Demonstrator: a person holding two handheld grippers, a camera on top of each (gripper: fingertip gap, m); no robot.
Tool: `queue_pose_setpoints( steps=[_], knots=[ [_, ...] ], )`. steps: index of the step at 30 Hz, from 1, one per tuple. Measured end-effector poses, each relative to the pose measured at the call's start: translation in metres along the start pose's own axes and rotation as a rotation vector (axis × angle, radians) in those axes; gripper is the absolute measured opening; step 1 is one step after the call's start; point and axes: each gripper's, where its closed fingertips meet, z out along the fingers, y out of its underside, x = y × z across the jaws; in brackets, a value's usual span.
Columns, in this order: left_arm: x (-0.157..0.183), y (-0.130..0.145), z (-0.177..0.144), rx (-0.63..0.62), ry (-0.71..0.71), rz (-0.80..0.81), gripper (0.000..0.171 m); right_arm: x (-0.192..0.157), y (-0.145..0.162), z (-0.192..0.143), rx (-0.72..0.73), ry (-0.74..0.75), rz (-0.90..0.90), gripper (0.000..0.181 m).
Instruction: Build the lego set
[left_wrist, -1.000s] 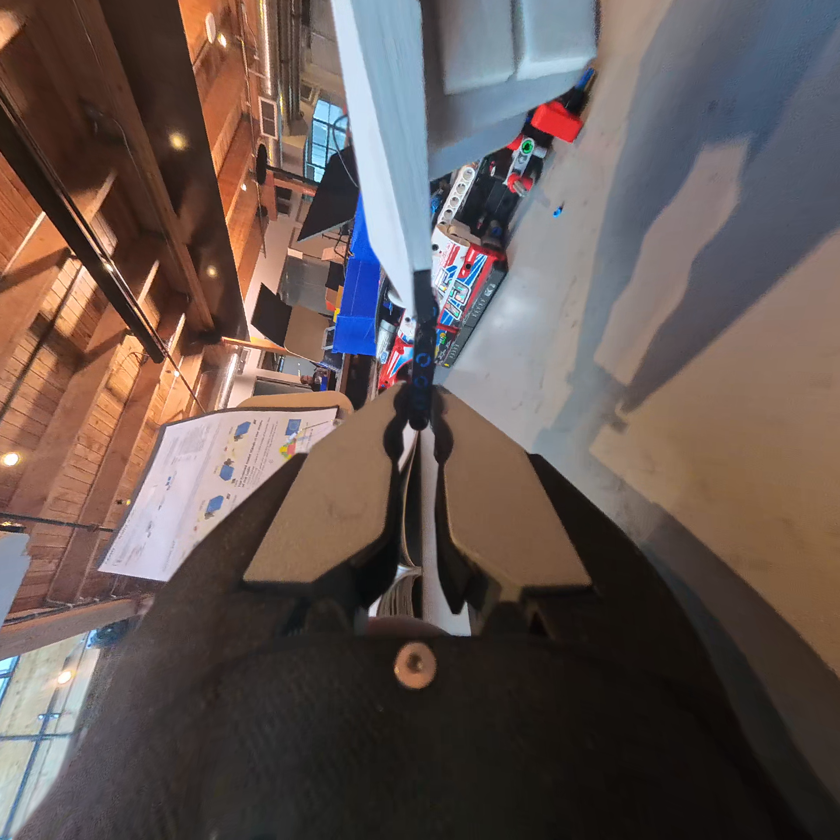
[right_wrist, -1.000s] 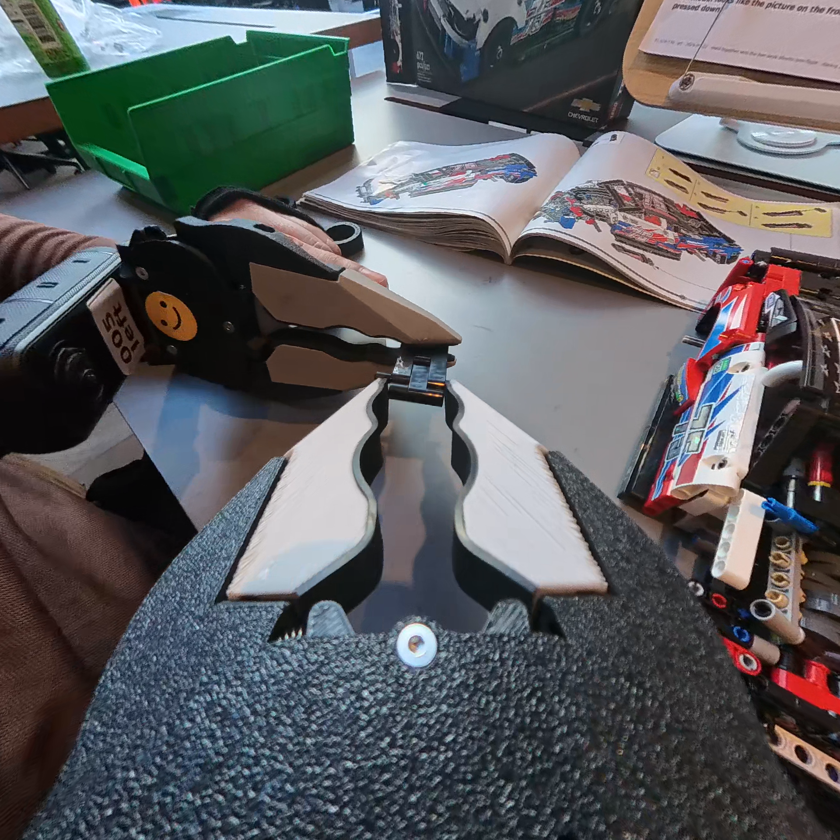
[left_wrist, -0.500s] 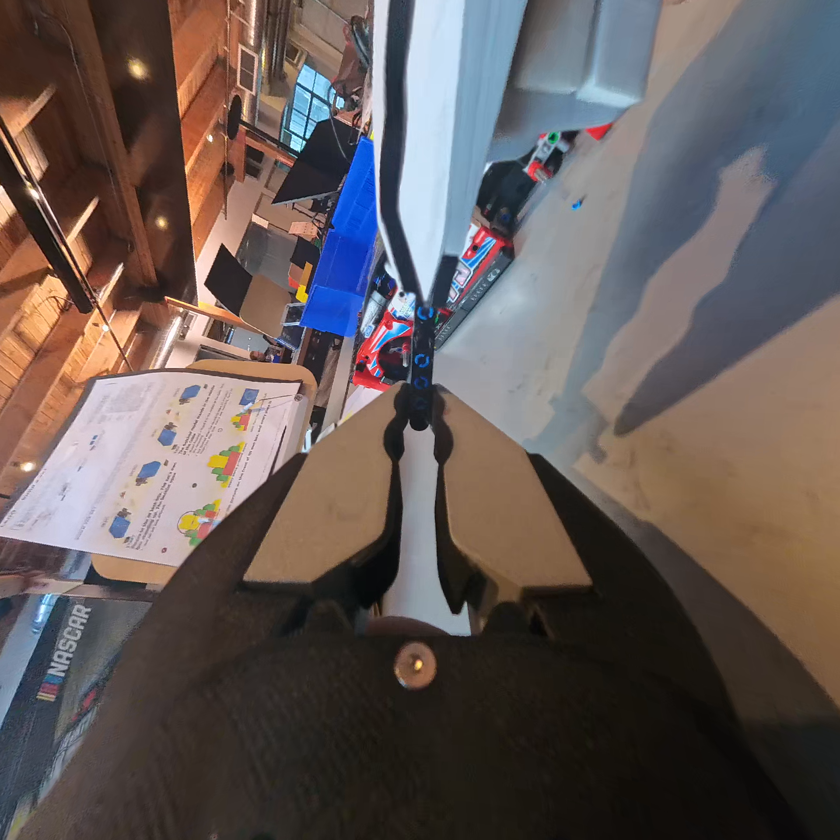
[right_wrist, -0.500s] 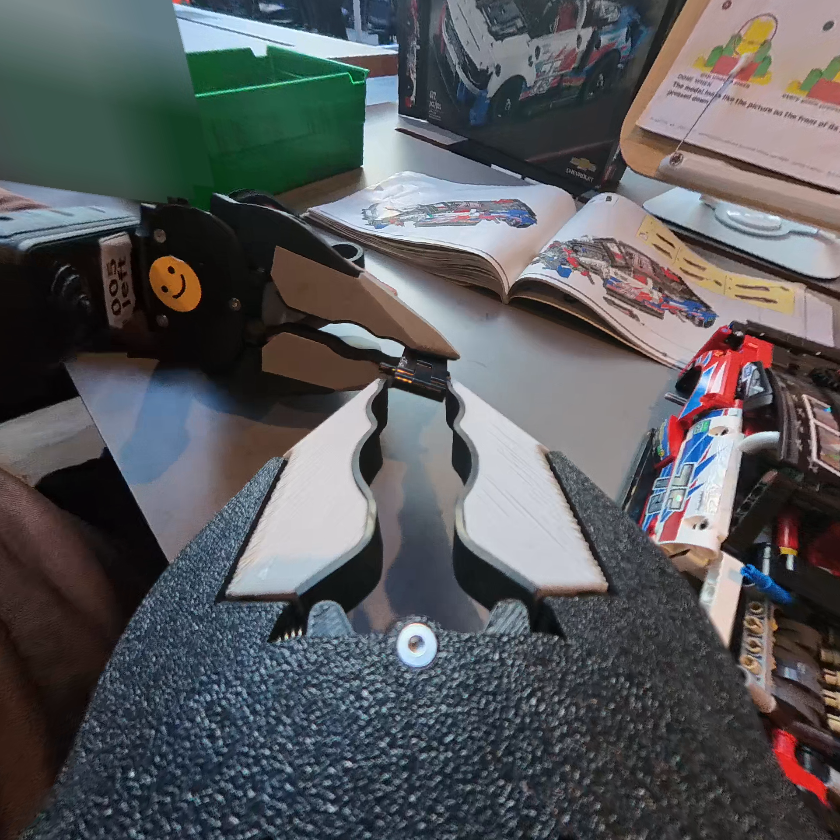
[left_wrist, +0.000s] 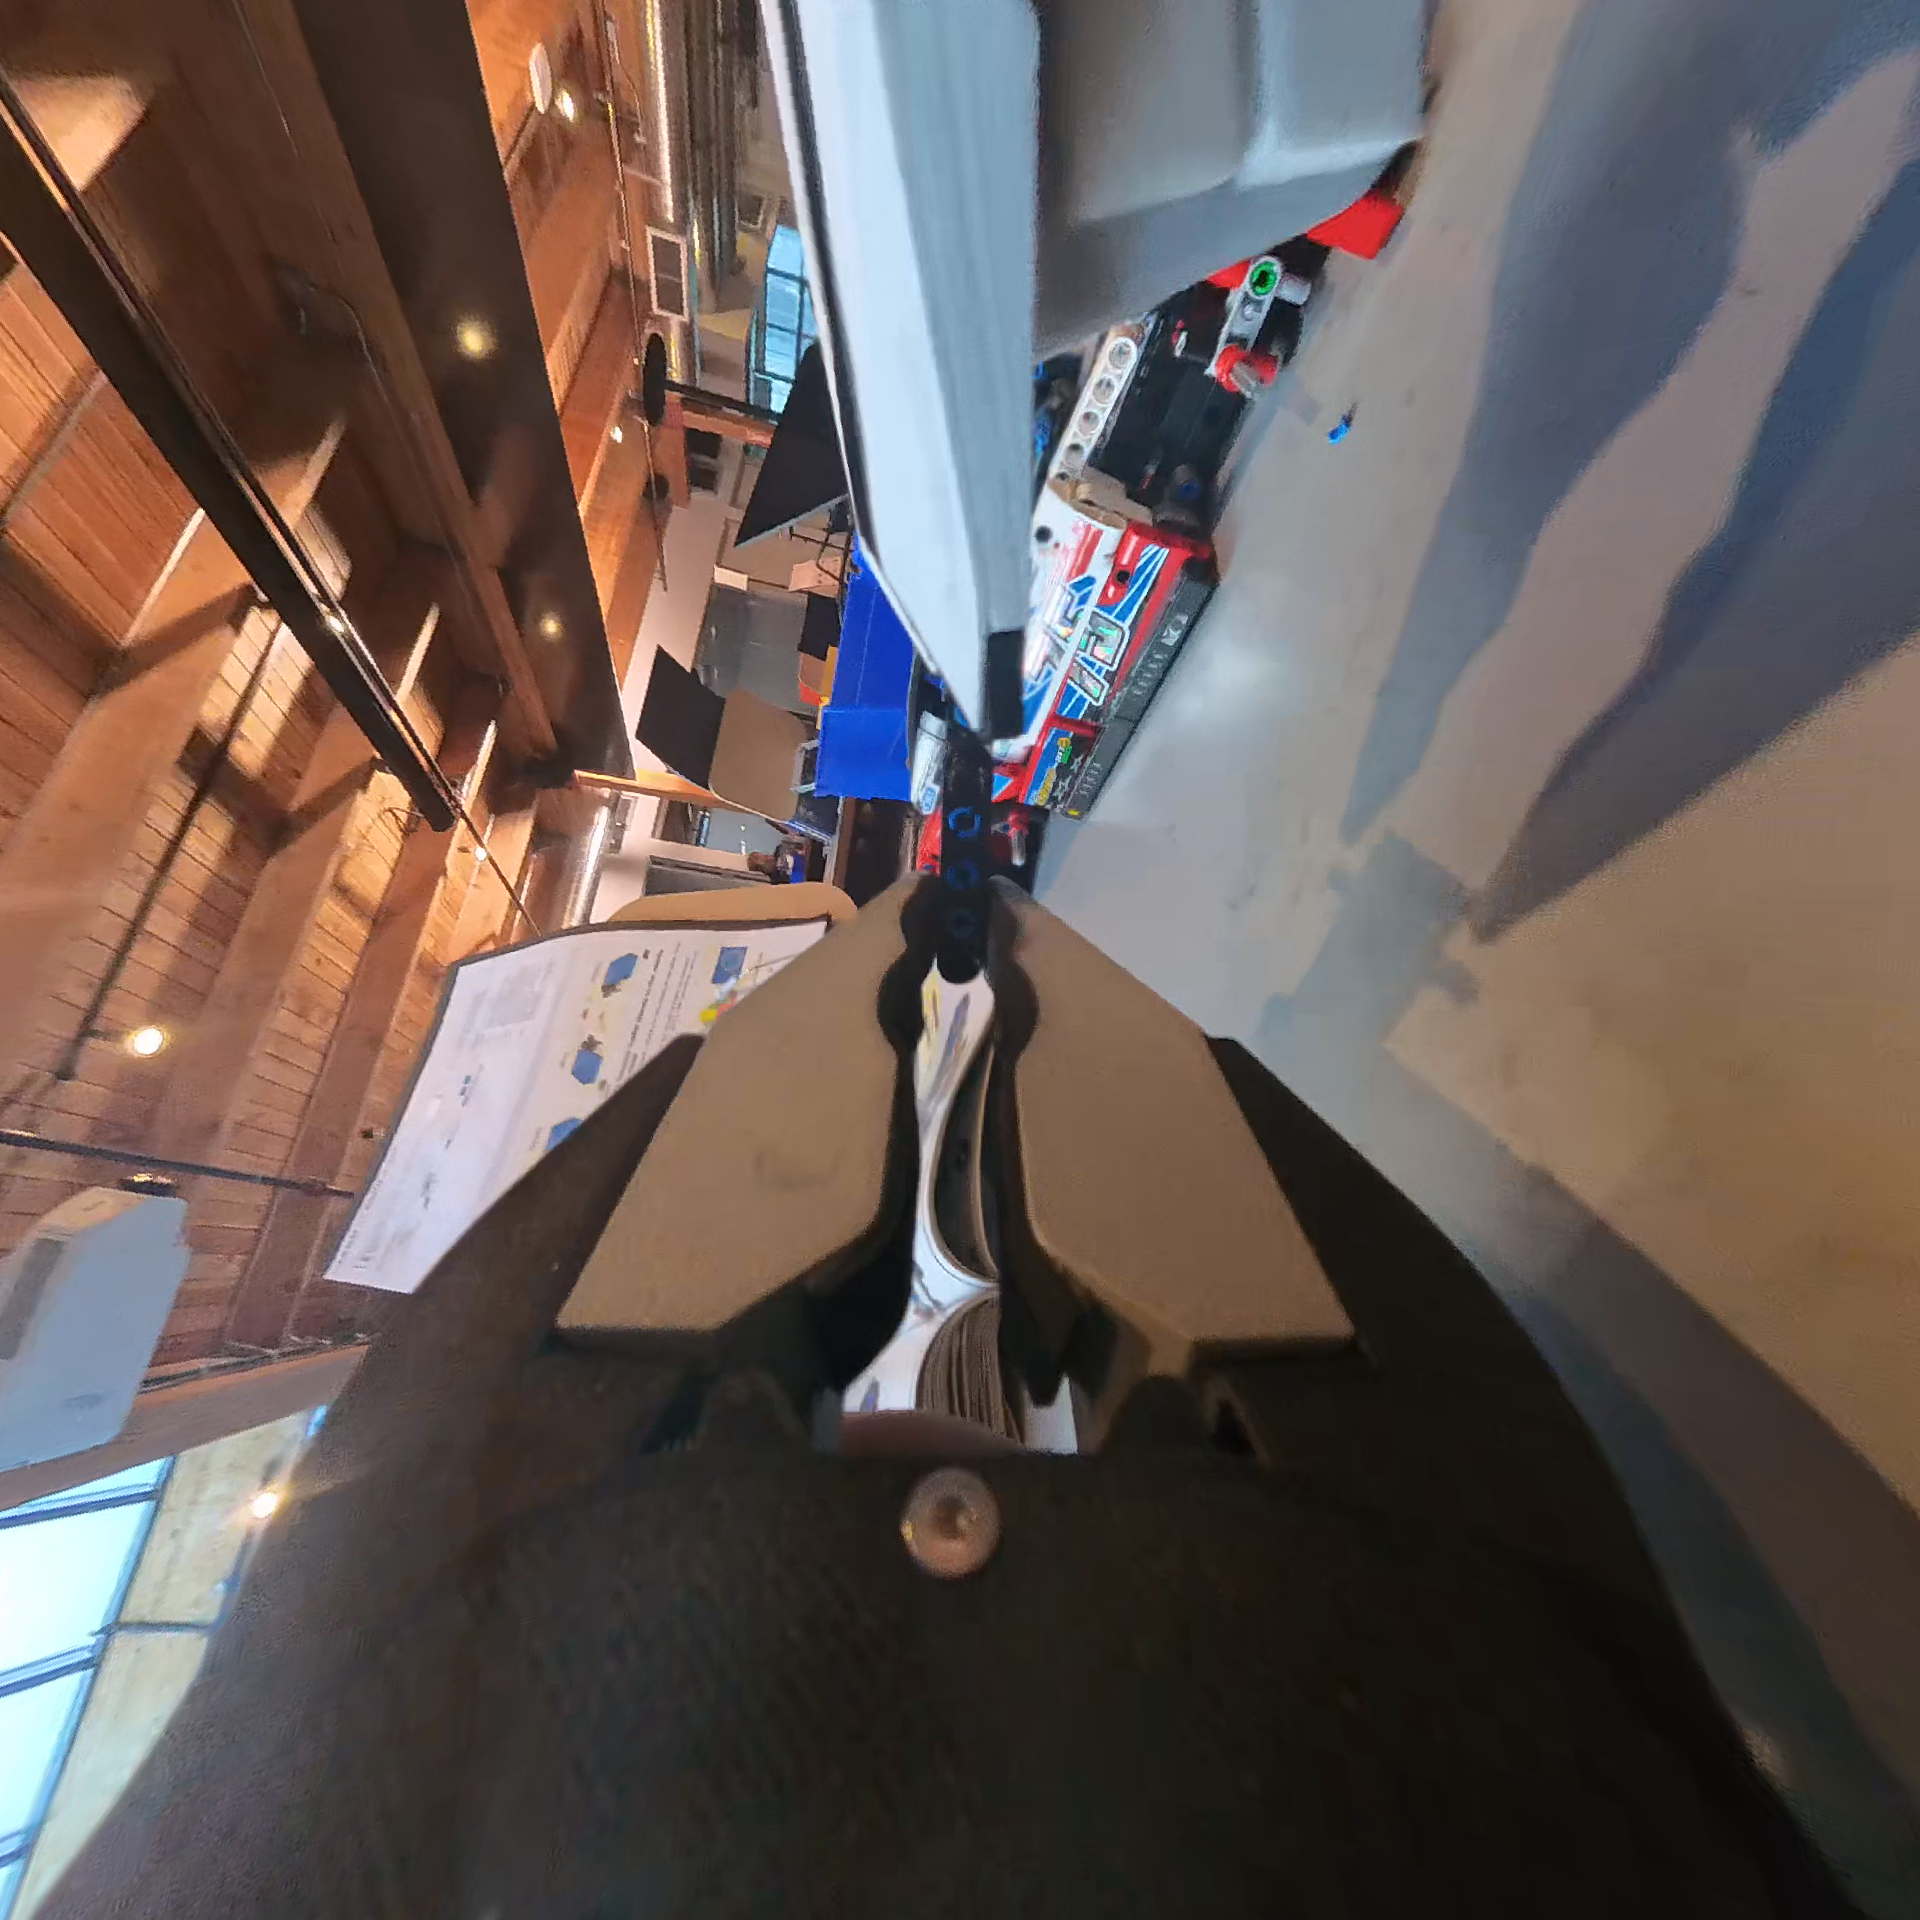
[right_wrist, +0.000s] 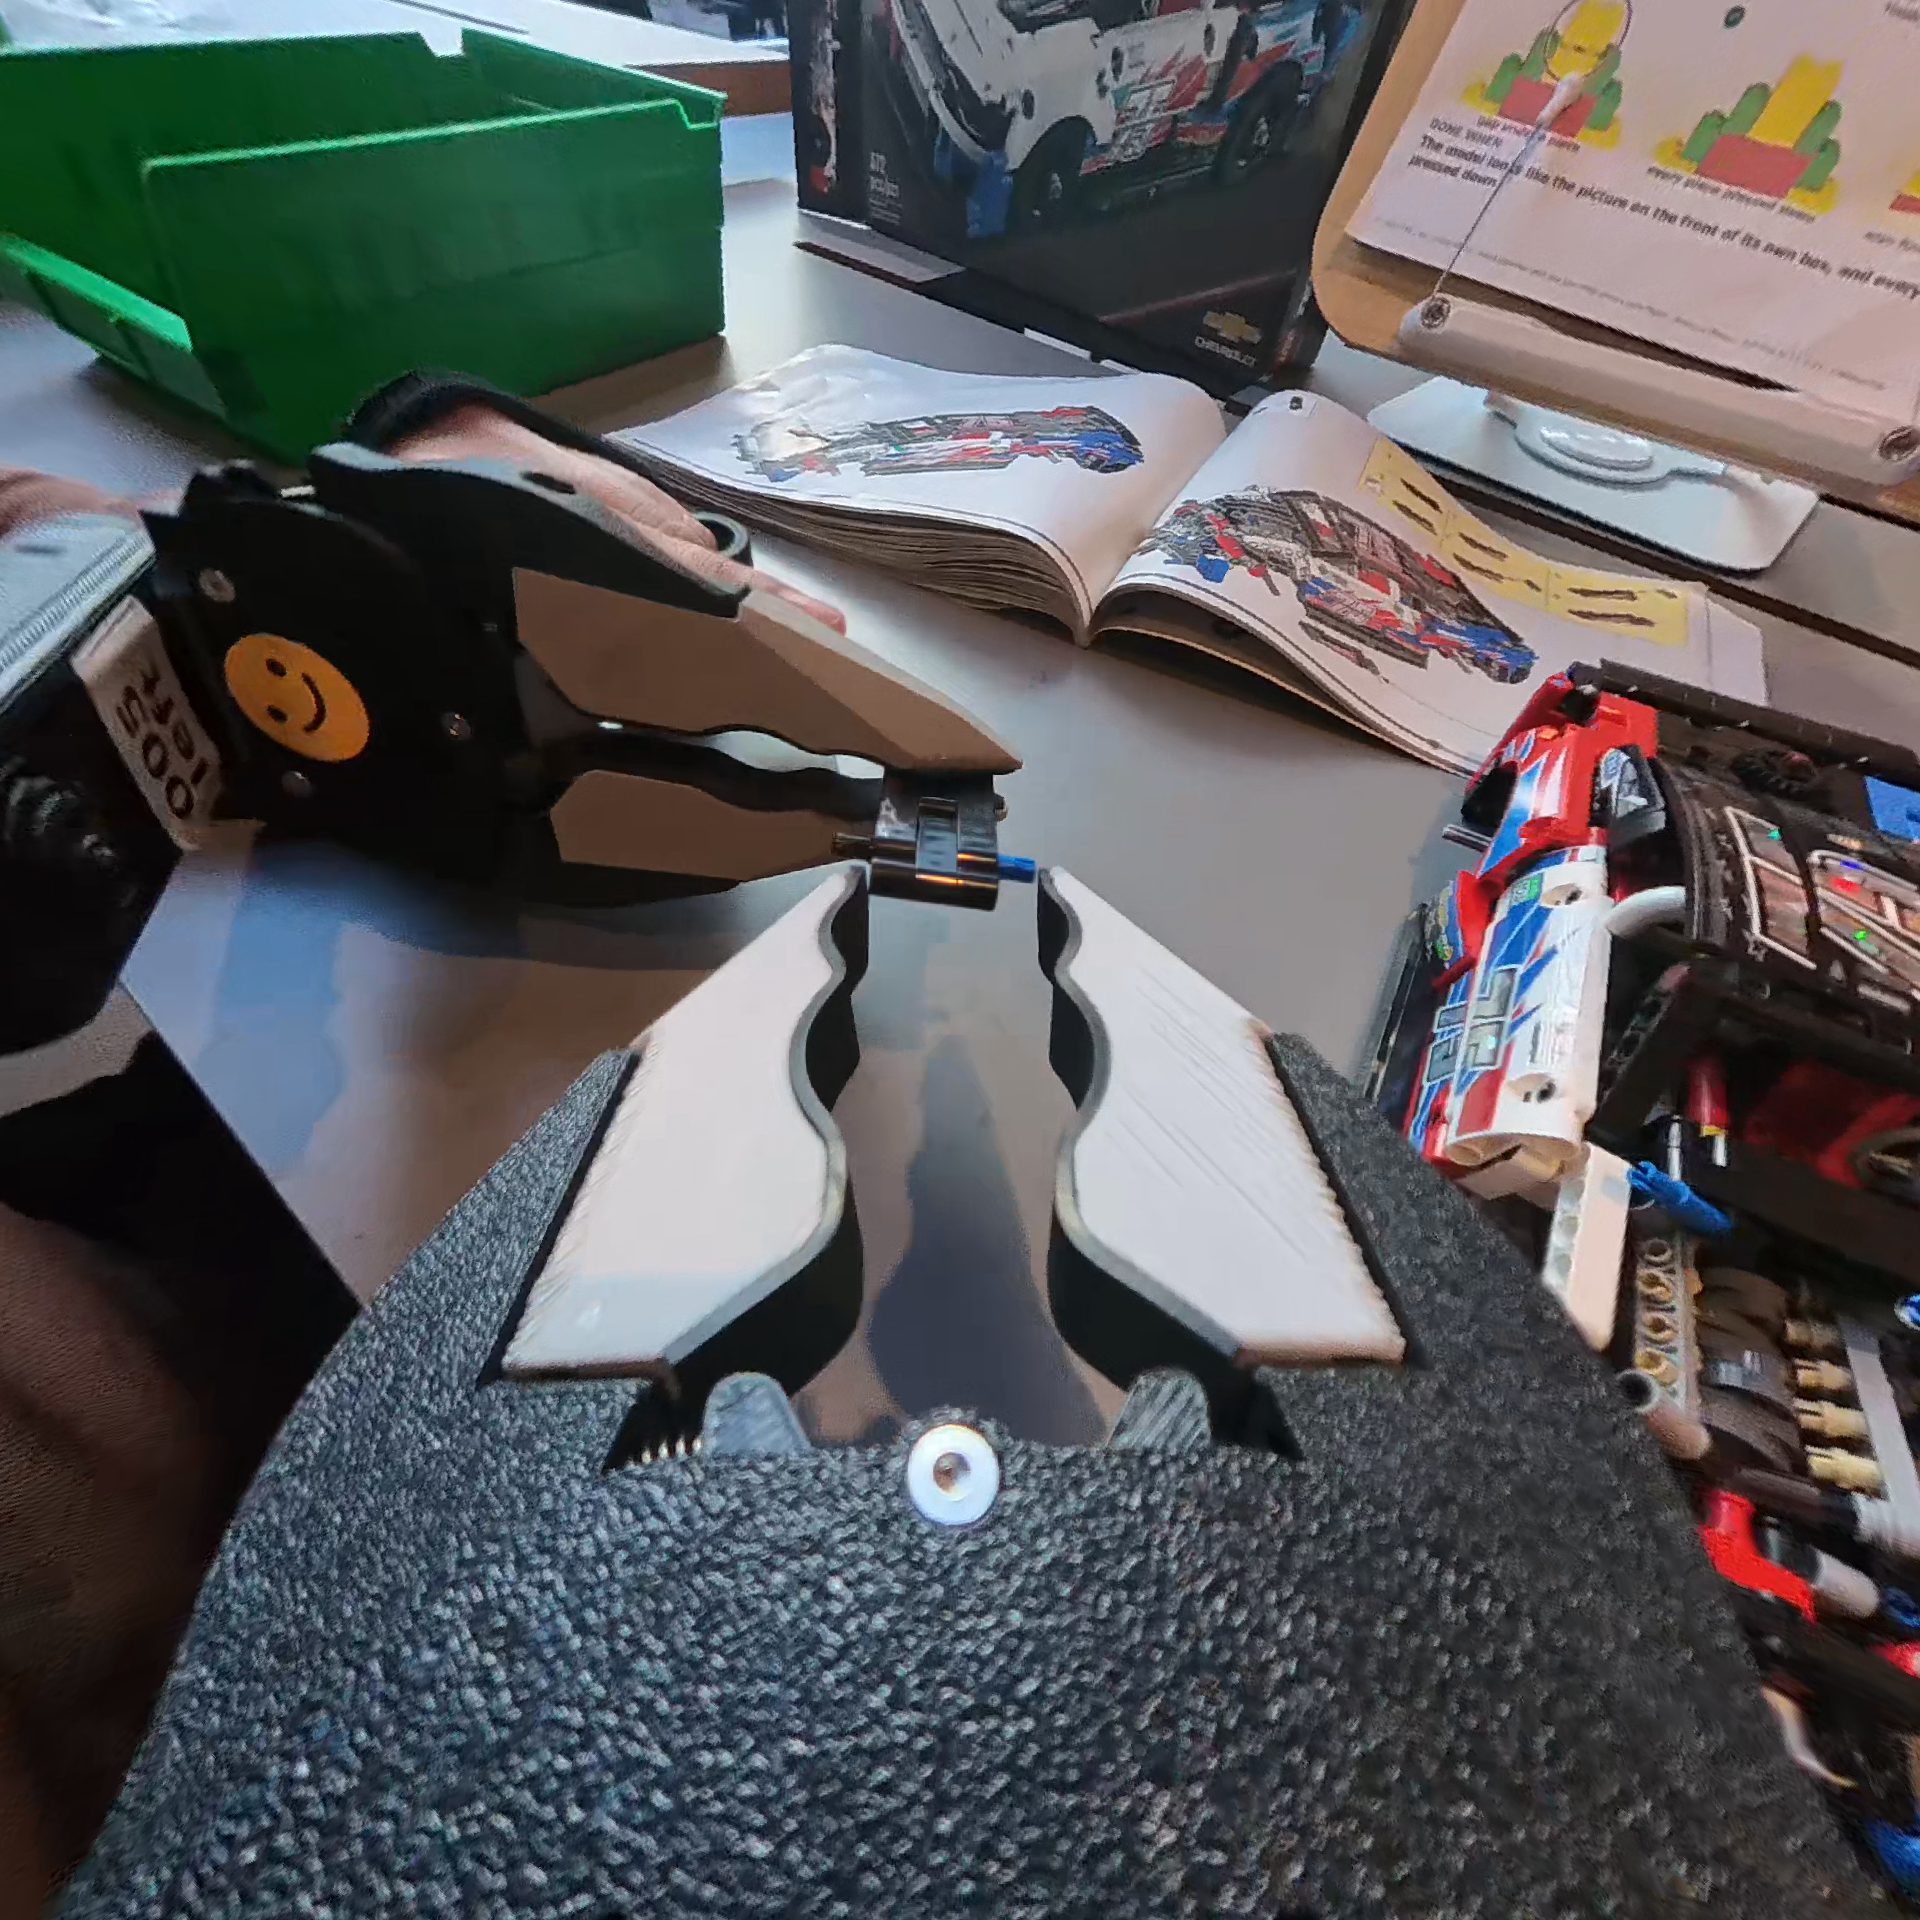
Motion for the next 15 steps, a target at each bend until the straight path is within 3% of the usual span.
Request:
queue_pose_setpoints(
  steps=[7,15],
  knots=[
    [0.0,-0.001,0.001,-0.016,-0.013,0.032,0.004,-0.002,-0.002,0.001,0.028,-0.079,0.132,0.025],
    [-0.01,0.006,-0.006,-0.028,-0.019,-0.162,0.005,-0.001,-0.013,0.002,0.047,-0.096,0.115,0.024]
  ],
)
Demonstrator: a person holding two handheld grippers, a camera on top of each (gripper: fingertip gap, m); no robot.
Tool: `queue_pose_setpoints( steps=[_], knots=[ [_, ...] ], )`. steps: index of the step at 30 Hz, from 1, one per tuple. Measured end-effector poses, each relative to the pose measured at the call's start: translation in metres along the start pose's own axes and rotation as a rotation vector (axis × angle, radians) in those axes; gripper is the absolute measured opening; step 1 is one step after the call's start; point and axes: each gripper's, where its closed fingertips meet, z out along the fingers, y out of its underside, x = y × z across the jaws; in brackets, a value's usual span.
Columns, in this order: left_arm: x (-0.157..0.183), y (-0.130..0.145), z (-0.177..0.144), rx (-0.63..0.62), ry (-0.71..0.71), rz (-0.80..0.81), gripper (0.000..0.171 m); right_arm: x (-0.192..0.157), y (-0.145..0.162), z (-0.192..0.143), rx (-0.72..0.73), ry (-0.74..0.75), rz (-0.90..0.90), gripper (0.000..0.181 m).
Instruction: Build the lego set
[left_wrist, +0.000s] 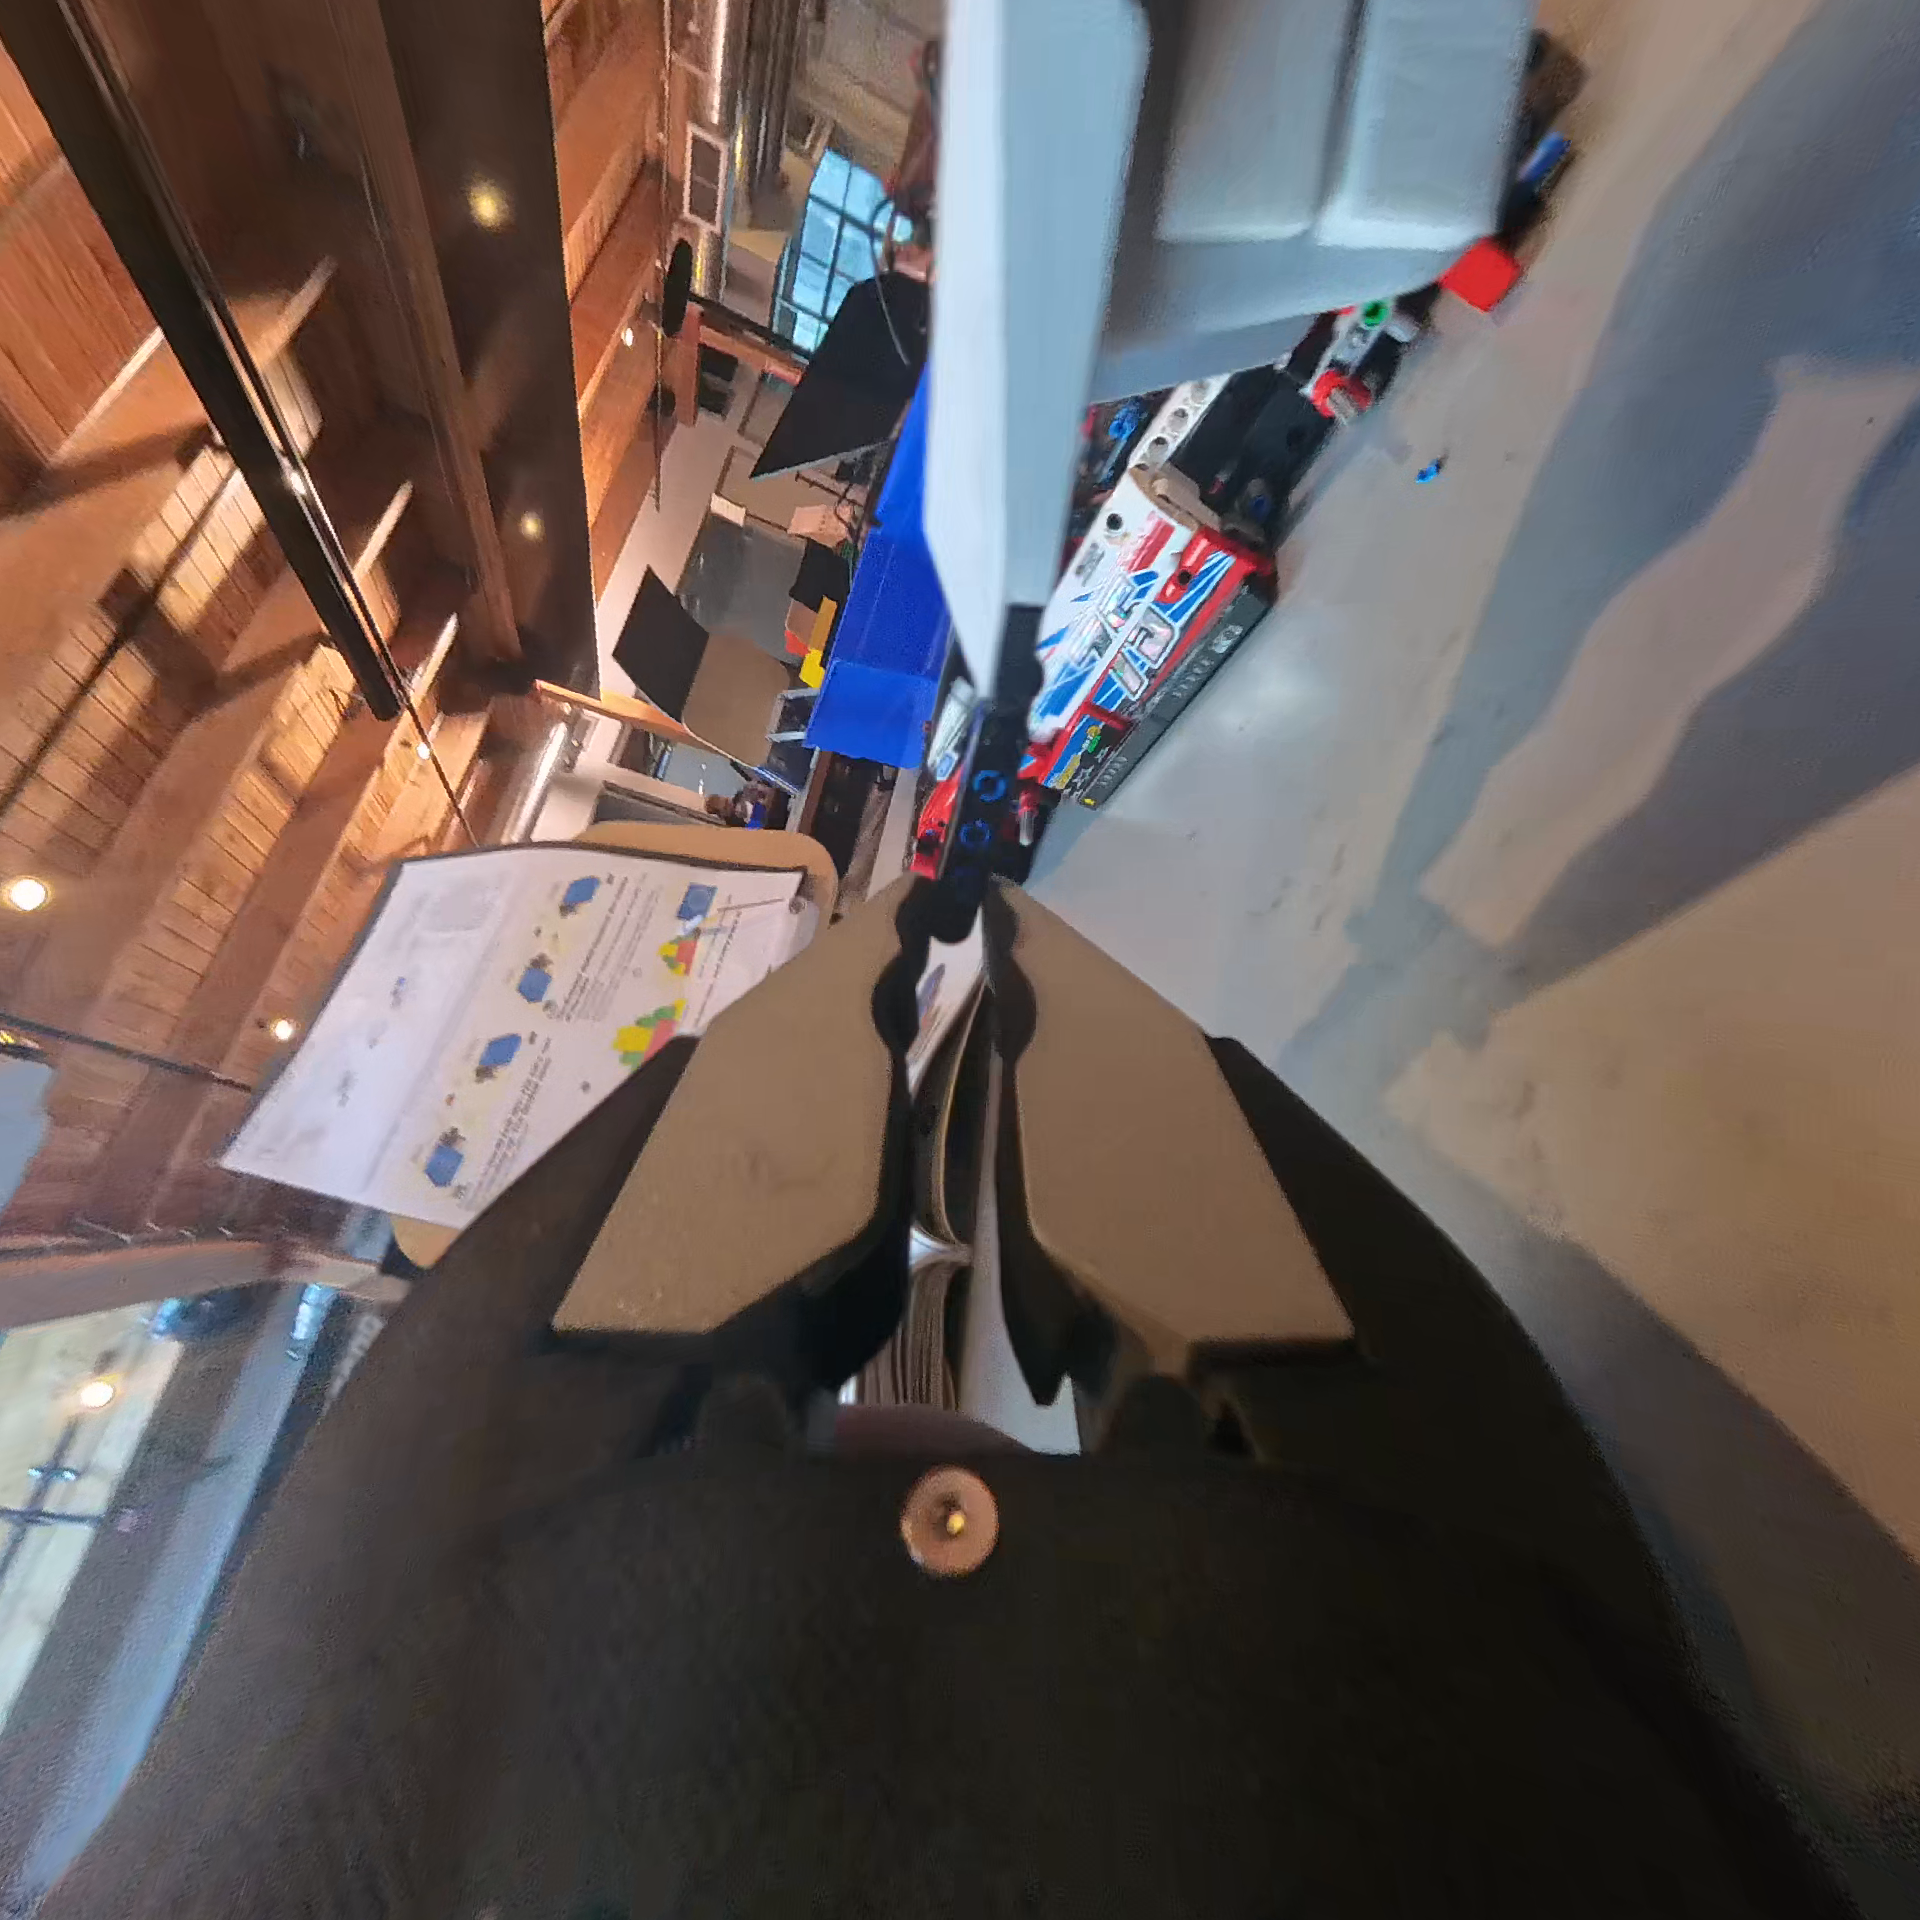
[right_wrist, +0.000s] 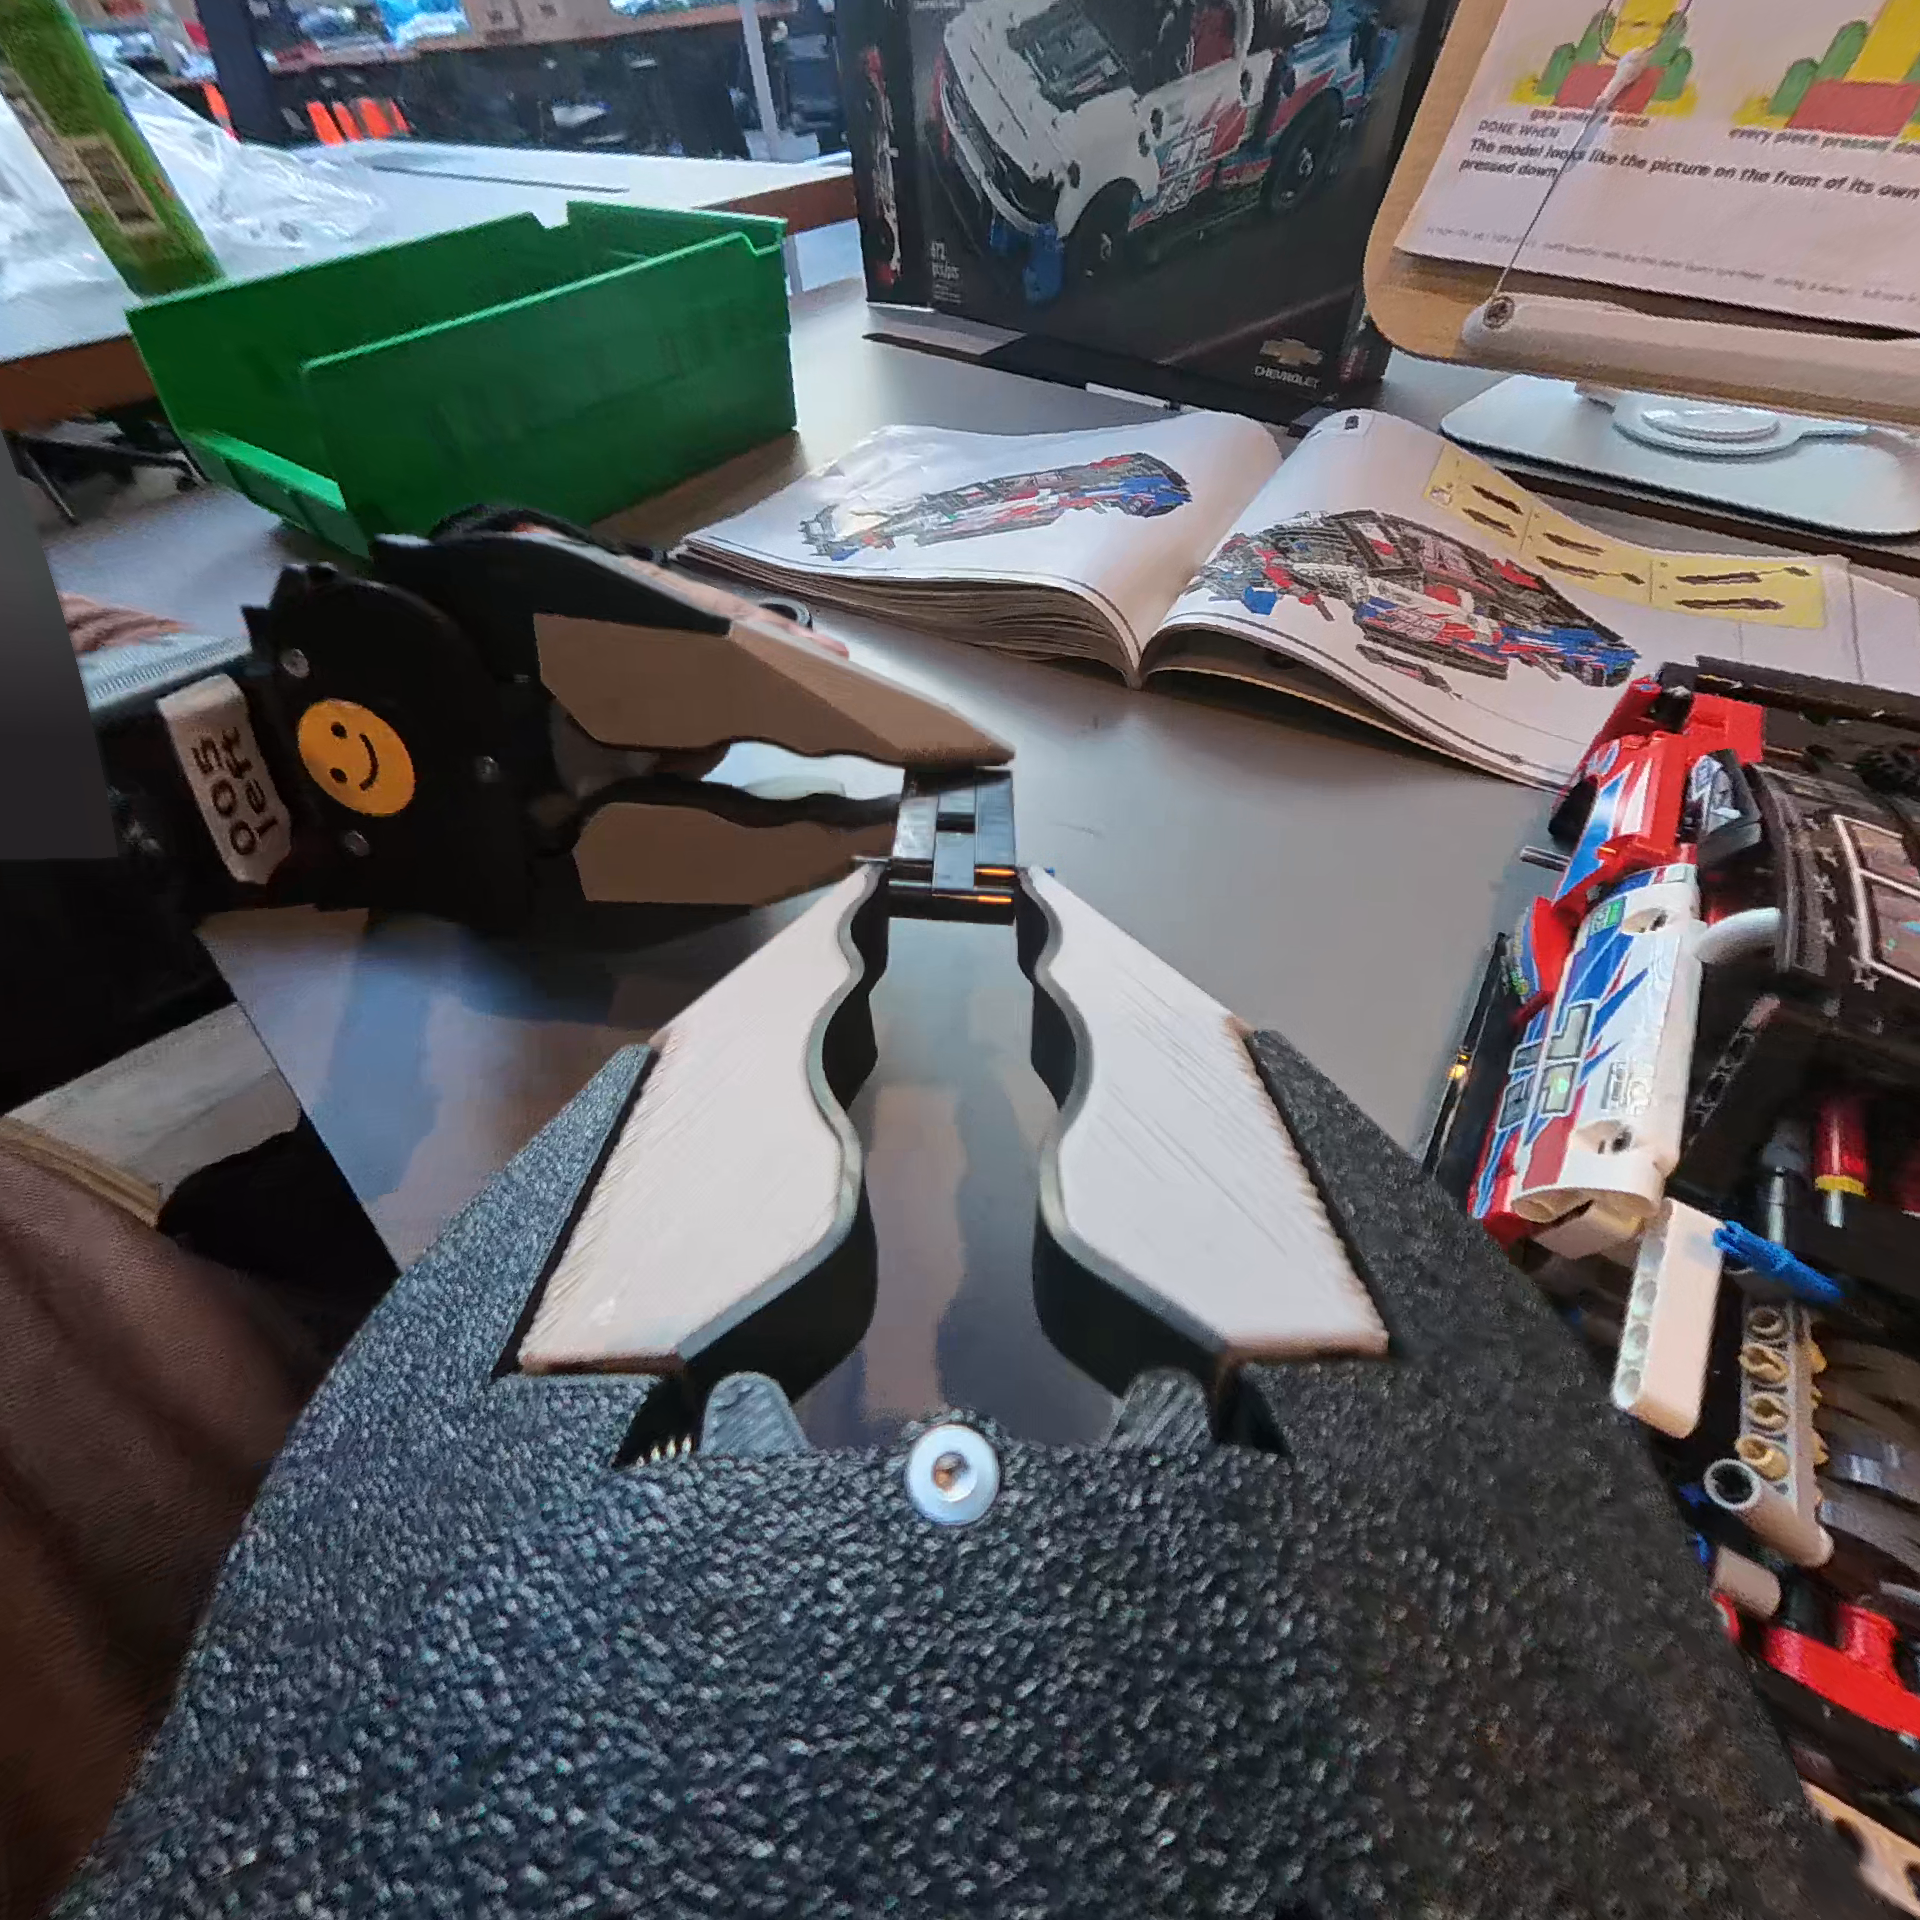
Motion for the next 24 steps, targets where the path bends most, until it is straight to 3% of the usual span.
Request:
queue_pose_setpoints(
  steps=[4,11,18,24],
  knots=[
    [-0.006,0.009,0.0,-0.036,-0.003,-0.117,0.02,0.007,-0.001,-0.007,-0.012,0.045,-0.011,0.024],
    [0.007,0.025,0.002,-0.098,0.093,-0.264,0.021,0.047,-0.006,-0.058,-0.015,0.216,-0.043,0.024],
    [0.016,0.033,0.007,-0.131,0.135,-0.27,0.017,0.104,0.018,-0.143,-0.02,0.428,0.011,0.023],
    [0.019,0.043,0.02,-0.211,0.097,-0.189,0.014,0.112,0.047,-0.154,-0.019,0.421,0.076,0.023]
  ],
)
